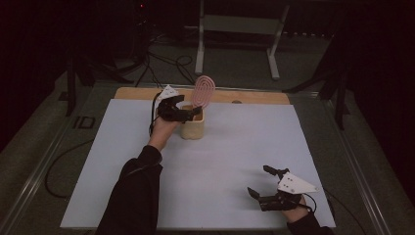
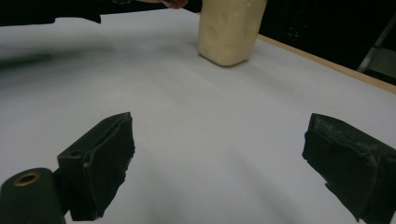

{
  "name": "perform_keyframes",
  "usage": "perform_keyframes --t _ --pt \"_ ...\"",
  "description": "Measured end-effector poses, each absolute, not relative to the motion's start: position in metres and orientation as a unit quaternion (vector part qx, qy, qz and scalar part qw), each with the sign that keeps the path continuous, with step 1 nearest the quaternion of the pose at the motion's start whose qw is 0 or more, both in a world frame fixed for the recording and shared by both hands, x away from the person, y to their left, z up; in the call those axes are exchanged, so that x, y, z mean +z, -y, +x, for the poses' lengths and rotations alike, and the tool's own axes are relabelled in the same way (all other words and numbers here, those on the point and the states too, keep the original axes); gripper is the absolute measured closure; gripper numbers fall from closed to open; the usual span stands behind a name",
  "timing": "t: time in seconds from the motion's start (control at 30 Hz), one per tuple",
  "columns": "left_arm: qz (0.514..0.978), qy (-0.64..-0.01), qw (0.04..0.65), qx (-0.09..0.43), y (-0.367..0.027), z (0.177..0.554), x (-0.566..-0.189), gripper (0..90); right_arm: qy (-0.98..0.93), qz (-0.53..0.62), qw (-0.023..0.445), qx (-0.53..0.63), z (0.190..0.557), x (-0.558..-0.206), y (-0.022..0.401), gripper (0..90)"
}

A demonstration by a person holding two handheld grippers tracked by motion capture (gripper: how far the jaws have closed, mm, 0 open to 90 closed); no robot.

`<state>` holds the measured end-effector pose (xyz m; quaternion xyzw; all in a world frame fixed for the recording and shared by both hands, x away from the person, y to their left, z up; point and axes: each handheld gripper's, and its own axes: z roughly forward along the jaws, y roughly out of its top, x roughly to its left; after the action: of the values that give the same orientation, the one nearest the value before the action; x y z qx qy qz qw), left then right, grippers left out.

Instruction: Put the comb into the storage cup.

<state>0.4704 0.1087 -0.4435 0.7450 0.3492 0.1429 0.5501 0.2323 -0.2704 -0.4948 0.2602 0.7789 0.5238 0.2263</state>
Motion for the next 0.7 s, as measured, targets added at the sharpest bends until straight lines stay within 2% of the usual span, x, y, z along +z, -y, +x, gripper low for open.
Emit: perform_keyframes --t 0.7 --pt "0.773 -0.329 0.528 0.126 -0.128 0.452 -0.427 0.0 -0.779 0.263 0.227 0.522 0.233 -0.495 0.271 8.5"
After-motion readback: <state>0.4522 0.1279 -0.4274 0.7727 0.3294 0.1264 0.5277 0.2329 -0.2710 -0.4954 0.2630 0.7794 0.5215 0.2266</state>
